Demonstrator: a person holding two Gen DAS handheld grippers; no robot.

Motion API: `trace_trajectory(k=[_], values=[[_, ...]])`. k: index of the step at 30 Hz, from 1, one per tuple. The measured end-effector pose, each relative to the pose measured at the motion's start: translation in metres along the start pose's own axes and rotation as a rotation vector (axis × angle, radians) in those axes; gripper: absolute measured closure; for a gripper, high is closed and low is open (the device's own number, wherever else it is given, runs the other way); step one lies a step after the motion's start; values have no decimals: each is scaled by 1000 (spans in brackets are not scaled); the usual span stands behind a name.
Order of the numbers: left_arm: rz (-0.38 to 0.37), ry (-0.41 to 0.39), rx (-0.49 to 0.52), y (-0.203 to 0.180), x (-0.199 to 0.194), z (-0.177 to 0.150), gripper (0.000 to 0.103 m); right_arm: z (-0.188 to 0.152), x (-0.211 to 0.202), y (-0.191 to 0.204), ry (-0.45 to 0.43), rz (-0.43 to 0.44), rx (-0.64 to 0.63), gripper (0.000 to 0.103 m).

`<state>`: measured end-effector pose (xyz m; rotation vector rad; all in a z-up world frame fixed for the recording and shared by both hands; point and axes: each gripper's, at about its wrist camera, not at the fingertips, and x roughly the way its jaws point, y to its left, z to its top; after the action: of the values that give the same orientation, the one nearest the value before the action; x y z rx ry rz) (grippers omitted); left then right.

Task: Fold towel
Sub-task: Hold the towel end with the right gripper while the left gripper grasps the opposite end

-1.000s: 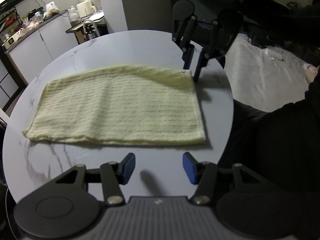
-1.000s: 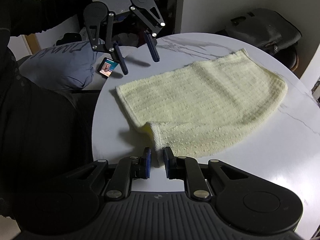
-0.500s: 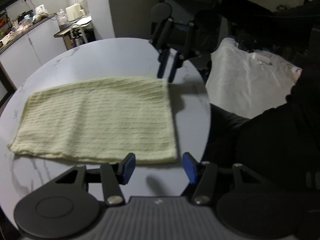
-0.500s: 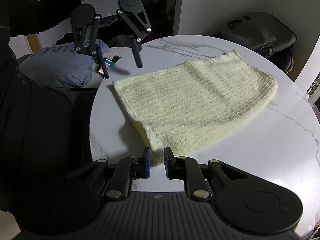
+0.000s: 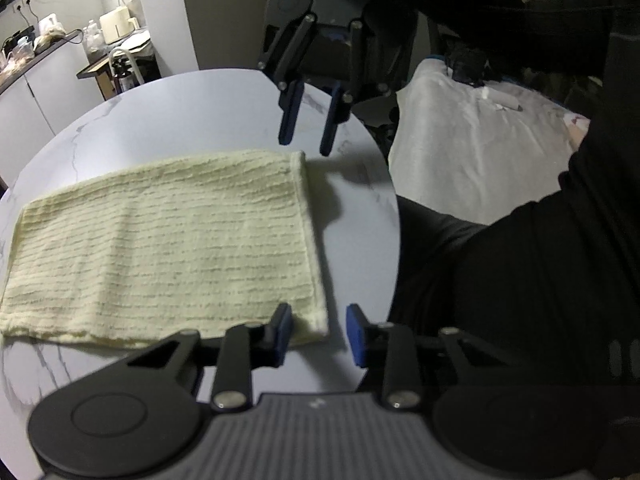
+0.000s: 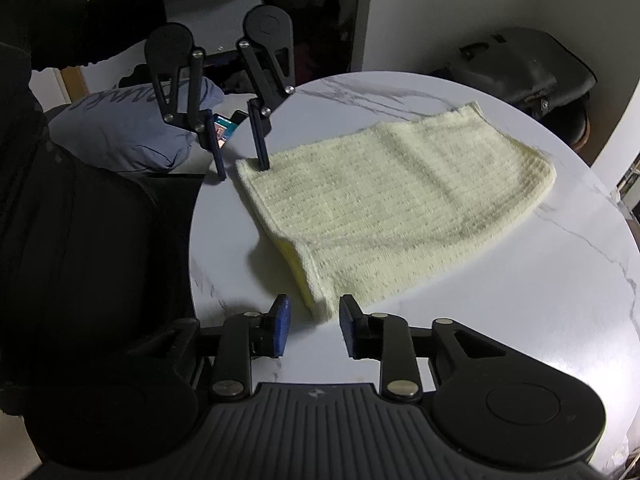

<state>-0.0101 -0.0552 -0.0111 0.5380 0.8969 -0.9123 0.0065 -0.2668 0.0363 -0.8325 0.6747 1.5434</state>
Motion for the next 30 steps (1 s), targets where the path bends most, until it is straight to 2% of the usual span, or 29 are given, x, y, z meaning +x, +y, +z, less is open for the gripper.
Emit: trace_trajectory(k=[10, 11, 13, 17, 25, 27, 30], values=[[25, 10, -2, 2, -4, -3, 73, -1, 13, -4, 15, 29, 19, 68], [28, 8, -6, 3, -5, -4, 79, -1, 13, -2, 16, 30, 15, 65], [33, 0, -21, 7, -6, -6, 80, -1, 14, 0, 20, 34, 6, 58], [50, -7, -17, 8, -7, -8, 87, 0, 16, 5, 28, 47, -9, 52], [60, -31, -44, 19, -12, -17, 91, 1, 18, 10, 28, 36, -27, 52], [60, -37, -47, 19, -12, -18, 91, 3, 18, 11, 33, 35, -28, 54], [59, -42, -49, 19, -13, -18, 91, 5, 19, 12, 34, 27, -32, 62]])
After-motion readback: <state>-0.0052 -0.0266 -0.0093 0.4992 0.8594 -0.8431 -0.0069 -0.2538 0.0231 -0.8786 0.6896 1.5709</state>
